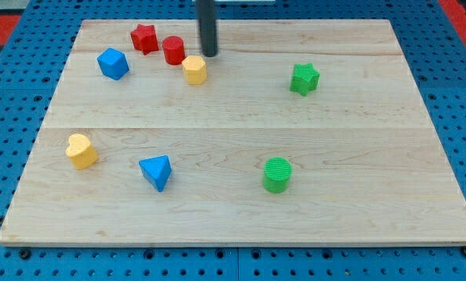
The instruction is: Slide the green star into the yellow hexagon
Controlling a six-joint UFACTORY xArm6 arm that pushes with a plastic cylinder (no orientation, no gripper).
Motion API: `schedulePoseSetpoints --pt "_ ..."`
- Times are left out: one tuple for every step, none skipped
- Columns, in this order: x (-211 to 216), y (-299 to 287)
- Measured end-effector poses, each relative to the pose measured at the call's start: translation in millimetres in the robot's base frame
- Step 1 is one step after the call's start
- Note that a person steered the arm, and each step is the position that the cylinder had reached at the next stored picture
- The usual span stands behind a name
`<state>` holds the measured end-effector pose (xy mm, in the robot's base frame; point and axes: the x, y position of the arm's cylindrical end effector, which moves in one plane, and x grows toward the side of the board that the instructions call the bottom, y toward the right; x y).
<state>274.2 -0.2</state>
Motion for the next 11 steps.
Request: schedulePoseSetpoints --pt "0 124" --pt "22 195" --pt "64 193" --pt "79 113" --pt "78 39" --pt "71 5" --pt "49 5" --pt "26 -16" --pt "29 -6" --pt "45 12" --pt "45 -36"
